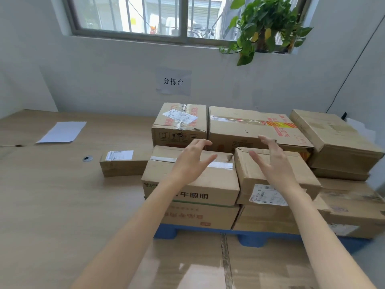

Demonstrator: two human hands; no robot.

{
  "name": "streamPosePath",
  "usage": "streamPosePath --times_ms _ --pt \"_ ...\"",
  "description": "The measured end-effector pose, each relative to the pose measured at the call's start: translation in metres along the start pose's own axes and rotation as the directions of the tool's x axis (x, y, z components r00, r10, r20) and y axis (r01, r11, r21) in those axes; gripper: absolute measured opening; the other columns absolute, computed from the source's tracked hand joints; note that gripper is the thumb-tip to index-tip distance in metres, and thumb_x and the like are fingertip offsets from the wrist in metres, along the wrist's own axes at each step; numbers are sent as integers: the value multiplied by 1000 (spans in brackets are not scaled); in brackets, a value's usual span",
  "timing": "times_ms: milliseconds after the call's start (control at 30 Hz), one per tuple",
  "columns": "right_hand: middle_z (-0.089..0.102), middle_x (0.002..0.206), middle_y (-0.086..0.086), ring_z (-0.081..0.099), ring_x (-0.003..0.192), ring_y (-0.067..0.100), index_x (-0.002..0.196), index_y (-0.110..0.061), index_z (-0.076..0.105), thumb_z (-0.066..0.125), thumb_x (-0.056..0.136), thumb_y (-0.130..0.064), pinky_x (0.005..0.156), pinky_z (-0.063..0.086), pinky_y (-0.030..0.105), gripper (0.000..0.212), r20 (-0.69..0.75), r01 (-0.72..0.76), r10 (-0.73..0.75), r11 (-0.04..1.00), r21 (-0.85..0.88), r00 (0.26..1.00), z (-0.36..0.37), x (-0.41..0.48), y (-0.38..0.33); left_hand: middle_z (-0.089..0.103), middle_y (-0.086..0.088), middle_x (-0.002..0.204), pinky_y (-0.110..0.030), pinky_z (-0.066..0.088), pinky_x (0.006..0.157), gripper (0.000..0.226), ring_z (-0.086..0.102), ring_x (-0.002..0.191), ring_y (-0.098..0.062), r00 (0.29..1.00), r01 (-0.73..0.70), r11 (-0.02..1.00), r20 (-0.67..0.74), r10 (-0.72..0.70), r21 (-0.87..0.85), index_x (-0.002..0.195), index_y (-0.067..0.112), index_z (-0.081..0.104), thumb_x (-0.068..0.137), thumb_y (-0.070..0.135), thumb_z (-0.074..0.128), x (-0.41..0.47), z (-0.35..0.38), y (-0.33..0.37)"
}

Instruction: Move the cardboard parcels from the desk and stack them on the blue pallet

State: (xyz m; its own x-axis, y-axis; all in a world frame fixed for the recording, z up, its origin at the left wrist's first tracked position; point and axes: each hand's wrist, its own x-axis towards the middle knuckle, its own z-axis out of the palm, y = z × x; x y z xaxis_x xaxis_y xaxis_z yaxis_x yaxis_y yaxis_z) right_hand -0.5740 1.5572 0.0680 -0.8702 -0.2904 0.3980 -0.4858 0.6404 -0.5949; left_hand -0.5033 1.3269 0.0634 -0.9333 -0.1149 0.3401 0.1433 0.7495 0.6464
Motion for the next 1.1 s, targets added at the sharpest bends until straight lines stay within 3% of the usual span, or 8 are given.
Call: streamPosePath --times_ms 167,367,567,667,800,967,1100 --pt "51 138 1 45 129 20 136 -23 44 55 92 -46 101 38 37 51 9 125 -125 992 19 992 60 25 -77 55 4 131 -42 42 102 39 52 119 -16 994 57 998 -97 -53 39 127 21 54 93 39 56 2 -63 -56" --pt "55 133 -1 47 126 20 132 -24 48 57 94 -36 99 42 38 42 98 297 -294 955 -18 951 149 61 -179 61 -1 121 -34 46 92 31 59 106 -15 973 175 983 -159 -164 55 120 15 59 93 31 59 -4 -145 -144" --pt "52 134 -3 50 119 19 134 -26 44 54 94 -40 94 45 40 43 274 332 -305 941 -59 912 248 96 -240 64 1 115 -38 49 90 27 60 102 -16 936 321 947 -159 -313 30 114 17 62 91 32 60 -2 -194 -249" --pt "48 137 -1 46 125 19 137 -28 40 51 95 -43 95 44 41 46 435 293 -200 943 -158 878 303 114 -244 64 3 117 -32 47 89 28 59 105 -15 910 399 917 -134 -393 22 116 17 61 91 31 60 2 -204 -300" --pt "47 138 4 49 120 25 140 -24 37 50 95 -39 90 45 40 48 566 182 10 942 -281 824 365 137 -233 61 0 124 -35 43 96 35 55 115 -20 862 500 866 -101 -496 18 123 17 58 91 31 60 13 -201 -366" --pt "43 138 10 53 114 30 145 -21 29 54 91 -30 88 47 40 60 627 -5 253 929 -369 737 443 159 -199 47 -4 139 -41 38 104 50 44 128 -22 795 607 793 -41 -606 46 136 16 45 90 31 58 23 -183 -438" --pt "34 142 15 48 118 34 152 -23 13 56 89 -23 89 47 42 76 617 -119 411 881 -458 671 488 167 -161 38 -11 142 -41 34 107 60 38 132 -31 739 673 739 28 -673 31 142 19 36 89 30 60 26 -160 -483"
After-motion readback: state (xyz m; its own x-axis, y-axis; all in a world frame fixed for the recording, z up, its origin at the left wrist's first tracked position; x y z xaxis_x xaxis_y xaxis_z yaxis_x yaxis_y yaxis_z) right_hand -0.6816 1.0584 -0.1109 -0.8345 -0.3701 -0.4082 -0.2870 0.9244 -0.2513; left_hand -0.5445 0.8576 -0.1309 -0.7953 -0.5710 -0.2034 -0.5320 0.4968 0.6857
